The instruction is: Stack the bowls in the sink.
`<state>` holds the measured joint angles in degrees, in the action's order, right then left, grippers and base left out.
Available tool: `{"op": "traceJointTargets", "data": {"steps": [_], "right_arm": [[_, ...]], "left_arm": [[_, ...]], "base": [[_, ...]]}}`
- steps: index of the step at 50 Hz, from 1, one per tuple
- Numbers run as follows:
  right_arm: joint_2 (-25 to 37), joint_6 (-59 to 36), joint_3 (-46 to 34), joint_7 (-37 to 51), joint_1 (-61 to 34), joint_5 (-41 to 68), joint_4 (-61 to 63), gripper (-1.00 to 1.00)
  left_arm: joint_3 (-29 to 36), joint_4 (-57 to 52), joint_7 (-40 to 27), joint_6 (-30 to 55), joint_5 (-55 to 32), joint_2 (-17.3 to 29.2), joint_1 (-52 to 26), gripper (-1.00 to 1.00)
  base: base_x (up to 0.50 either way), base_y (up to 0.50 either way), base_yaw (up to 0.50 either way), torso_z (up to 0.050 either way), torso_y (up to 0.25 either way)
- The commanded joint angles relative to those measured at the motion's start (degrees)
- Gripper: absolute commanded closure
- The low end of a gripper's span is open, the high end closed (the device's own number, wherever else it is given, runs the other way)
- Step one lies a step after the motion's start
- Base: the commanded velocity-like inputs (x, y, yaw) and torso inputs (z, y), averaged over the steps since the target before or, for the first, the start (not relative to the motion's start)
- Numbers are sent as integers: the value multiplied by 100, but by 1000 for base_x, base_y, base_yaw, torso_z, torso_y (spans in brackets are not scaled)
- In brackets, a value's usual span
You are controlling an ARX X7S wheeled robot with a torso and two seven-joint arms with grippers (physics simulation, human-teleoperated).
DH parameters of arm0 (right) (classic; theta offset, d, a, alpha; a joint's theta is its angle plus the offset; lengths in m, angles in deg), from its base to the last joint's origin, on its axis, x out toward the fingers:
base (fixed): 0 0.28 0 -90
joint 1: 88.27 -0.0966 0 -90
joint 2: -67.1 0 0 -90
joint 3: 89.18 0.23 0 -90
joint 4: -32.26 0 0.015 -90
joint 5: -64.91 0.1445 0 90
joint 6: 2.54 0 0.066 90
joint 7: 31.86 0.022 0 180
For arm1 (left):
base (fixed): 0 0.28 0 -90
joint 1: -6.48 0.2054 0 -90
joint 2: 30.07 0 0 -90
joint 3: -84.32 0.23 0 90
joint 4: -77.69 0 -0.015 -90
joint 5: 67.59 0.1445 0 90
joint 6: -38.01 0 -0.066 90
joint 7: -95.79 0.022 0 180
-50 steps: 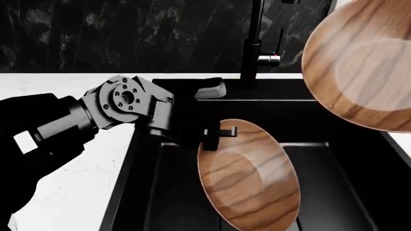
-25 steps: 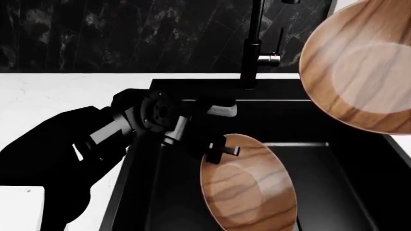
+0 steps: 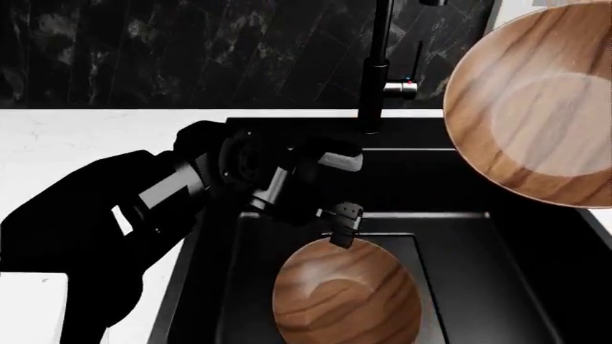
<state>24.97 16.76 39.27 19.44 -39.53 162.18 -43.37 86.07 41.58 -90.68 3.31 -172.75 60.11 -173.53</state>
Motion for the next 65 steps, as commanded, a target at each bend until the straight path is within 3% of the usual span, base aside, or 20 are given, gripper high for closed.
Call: {"op": "traceJointTargets", "data": {"steps": [1, 11, 28, 44, 50, 65], "right_arm": [[23, 43, 24, -17, 23, 63, 10, 100], [53, 35, -330, 361, -120, 373, 77, 100], [379, 137, -1000, 1626, -112, 1436, -60, 100], [488, 192, -2119, 2154, -533, 2057, 30, 100], [286, 287, -2560, 2201, -693, 2309, -57, 100], [-417, 452, -2706, 1693, -434, 1653, -418, 100]], "left_arm": [[-26, 139, 89, 12, 12, -18, -614, -100], [-7, 671, 323, 210, -114, -6, -1486, -100], [-547, -1384, -2318, 358, -1118, 1857, -1764, -100], [-1116, -3278, -4180, 105, -2251, 3291, -2273, -100], [-1273, -3675, -4329, -125, -2367, 3529, -2205, -100], [-1353, -3864, -4367, -229, -2447, 3773, -2088, -100]], "base": [[0, 0, 0, 0, 0], [0, 0, 0, 0, 1], [0, 0, 0, 0, 0], [0, 0, 0, 1, 0], [0, 0, 0, 0, 0], [0, 0, 0, 0, 1]]}}
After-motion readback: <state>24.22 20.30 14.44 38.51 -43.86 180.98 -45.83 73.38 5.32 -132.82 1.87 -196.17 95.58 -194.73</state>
